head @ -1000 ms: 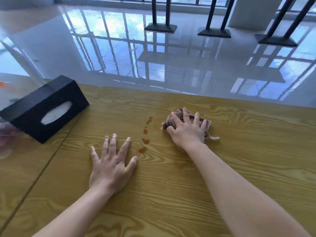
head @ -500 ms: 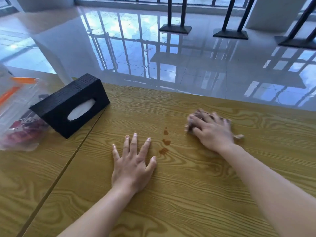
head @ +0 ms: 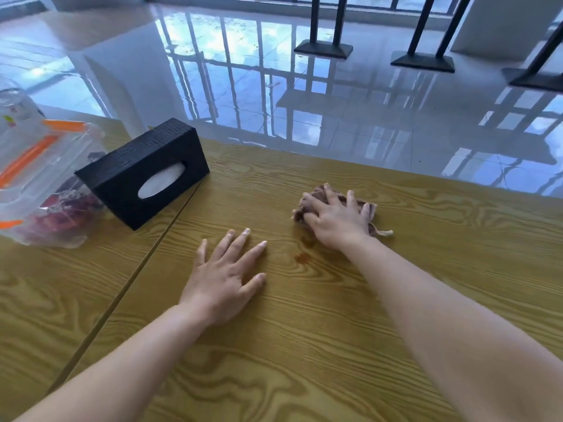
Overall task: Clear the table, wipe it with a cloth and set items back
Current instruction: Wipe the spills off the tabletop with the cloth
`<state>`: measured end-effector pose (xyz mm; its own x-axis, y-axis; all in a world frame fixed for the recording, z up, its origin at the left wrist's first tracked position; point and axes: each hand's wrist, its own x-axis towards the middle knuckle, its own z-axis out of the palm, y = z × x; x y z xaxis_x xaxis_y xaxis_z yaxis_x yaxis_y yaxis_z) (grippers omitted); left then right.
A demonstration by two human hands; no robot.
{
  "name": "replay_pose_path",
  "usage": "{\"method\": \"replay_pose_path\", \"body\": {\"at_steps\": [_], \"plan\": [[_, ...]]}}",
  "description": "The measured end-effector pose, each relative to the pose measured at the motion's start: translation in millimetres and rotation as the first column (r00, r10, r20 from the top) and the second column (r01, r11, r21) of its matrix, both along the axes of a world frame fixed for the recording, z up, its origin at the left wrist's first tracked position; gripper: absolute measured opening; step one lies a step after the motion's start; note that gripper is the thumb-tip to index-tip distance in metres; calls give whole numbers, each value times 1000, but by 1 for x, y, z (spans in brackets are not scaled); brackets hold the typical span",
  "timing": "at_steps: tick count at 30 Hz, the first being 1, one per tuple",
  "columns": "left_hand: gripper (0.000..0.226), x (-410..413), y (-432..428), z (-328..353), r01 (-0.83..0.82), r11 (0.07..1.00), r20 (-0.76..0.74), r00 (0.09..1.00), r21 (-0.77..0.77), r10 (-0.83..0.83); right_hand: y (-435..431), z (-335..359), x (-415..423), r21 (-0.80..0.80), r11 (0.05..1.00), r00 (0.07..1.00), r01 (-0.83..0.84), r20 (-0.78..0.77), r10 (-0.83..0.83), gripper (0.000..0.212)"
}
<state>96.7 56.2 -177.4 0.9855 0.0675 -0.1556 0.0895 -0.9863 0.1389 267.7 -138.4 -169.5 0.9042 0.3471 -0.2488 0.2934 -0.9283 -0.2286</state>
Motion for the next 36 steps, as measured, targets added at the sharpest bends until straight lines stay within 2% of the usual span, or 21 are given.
{"method": "replay_pose_path", "body": {"at_steps": [2, 3, 7, 10, 12, 14, 17, 19, 22, 24, 25, 27, 29, 30, 31, 33, 35, 36], "plan": [[60, -12, 5, -3, -43, 999, 6, 999, 22, 43, -16, -4, -11, -39, 993, 992, -108, 57, 111, 49], [61, -16, 5, -4, -71, 997, 8, 997, 21, 71, -31, -3, -10, -47, 993, 989, -112, 90, 116, 48], [64, -26, 6, -8, -77, 996, 28, 997, 40, 76, -82, 3, -31, -69, 994, 995, 82, 64, -78, 50], [66, -24, 8, -11, -77, 996, 52, 996, 38, 75, -68, -4, -101, -115, 992, 989, -57, 128, 72, 54], [66, -24, 7, -12, -68, 997, 57, 996, 43, 66, -55, -7, -110, -102, 991, 983, -86, 151, 101, 57], [66, -25, 7, -11, -71, 997, 50, 996, 40, 69, -41, -8, -79, -41, 999, 988, 2, 157, 5, 53], [66, -24, 7, -9, -69, 997, 45, 997, 37, 67, -20, -4, -40, 4, 994, 991, 109, 71, -109, 51], [66, -25, 8, -10, -67, 997, 45, 997, 30, 66, -19, -4, -59, -14, 999, 996, 28, 88, -27, 51], [67, -26, 8, -10, -72, 997, 79, 994, 6, 72, -47, -4, -133, -51, 972, 960, -228, 157, 233, 54], [67, -26, 7, -10, -82, 997, 104, 991, -11, 82, -72, -1, -148, -80, 958, 947, -277, 148, 286, 53], [66, -27, 6, -10, -89, 996, 116, 989, -12, 90, -79, -1, -137, -102, 965, 956, -242, 143, 255, 53], [64, -28, 4, -9, -119, 993, 142, 983, 0, 118, -72, -4, -98, -108, 992, 986, -60, 146, 75, 57], [61, -30, 2, -8, -176, 984, 157, 972, -9, 175, -37, -4, -60, -70, 991, 988, 117, 112, -109, 57], [61, -30, 2, -8, -195, 981, 158, 968, -19, 196, -14, -4, -52, -65, 989, 987, 133, 94, -127, 56], [61, -31, 1, -8, -199, 980, 157, 967, -27, 201, 8, -4, -54, -57, 994, 992, 96, 86, -91, 56], [62, -31, 4, -8, -182, 983, 143, 972, -36, 185, 32, -6, -84, -44, 994, 987, -105, 117, 109, 58], [64, -33, 18, -4, -132, 991, 107, 985, -15, 133, 21, -9, -116, -45, 957, 938, -287, 191, 290, 59], [65, -36, 28, -3, -95, 995, 86, 992, 9, 94, 8, -8, -121, -56, 945, 925, -321, 197, 326, 58]]}}
